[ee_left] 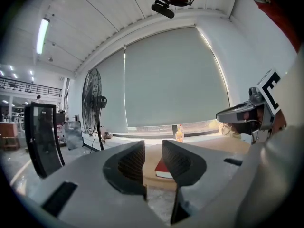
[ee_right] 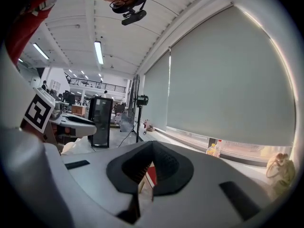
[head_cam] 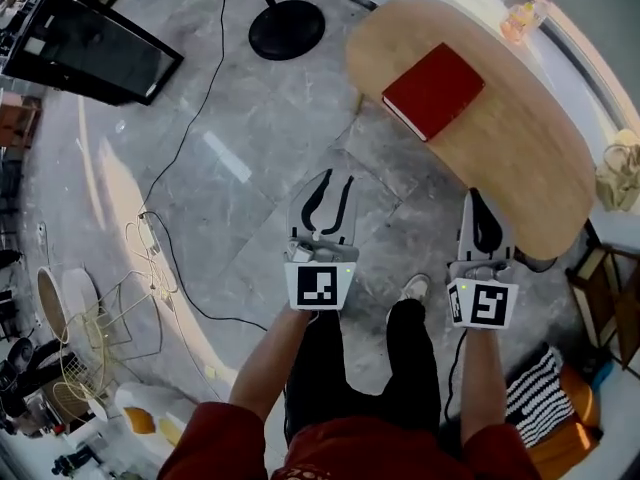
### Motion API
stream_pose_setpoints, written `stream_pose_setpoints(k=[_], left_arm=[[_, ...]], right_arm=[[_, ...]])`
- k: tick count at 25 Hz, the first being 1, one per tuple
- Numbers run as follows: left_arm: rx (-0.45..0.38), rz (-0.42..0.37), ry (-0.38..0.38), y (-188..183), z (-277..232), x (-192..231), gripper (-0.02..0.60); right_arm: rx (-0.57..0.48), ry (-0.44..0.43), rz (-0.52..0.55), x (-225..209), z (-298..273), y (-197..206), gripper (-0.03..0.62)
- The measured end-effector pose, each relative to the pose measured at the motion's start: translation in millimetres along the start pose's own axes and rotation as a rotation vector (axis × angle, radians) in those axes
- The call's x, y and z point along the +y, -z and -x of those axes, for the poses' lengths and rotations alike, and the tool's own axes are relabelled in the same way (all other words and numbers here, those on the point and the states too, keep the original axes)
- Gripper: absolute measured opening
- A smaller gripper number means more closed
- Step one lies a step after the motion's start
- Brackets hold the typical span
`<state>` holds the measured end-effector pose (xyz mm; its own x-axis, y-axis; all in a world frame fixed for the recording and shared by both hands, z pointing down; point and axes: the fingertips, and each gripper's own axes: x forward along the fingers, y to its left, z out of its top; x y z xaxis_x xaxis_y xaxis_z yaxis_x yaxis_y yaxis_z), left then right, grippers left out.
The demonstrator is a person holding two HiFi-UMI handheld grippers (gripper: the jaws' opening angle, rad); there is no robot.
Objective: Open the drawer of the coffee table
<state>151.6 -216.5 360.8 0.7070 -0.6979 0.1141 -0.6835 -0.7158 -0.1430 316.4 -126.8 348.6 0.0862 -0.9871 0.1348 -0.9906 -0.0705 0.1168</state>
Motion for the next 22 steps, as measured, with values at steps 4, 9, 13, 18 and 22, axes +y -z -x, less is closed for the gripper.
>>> stream_pose_setpoints(k=[4, 9, 13, 18, 22], left_arm=[[-0.007, -0.023, 0.008, 90, -14, 8, 0.11], [-0.032, -0.15, 0.061, 204, -37, 3, 0.11], [-0.075, -0.198, 0.072, 279, -49, -9, 0.11], [-0.124, -0.03, 0.091, 360, -67, -20, 0.11], [-0.108, 0.108, 0.103, 406, -81, -24, 0.11]], right_arm=[[-0.016, -0.011, 0.001, 24, -21, 78, -0.005], [-0.05, -0.034, -0.046, 52, -48, 183, -0.005], [-0.055, -0.013, -0.007, 56, -66, 270, -0.005], [-0.067, -0.004, 0.018, 59, -84, 349, -0.005], [-0.051, 0.029, 0.007, 61, -95, 395, -0.005]])
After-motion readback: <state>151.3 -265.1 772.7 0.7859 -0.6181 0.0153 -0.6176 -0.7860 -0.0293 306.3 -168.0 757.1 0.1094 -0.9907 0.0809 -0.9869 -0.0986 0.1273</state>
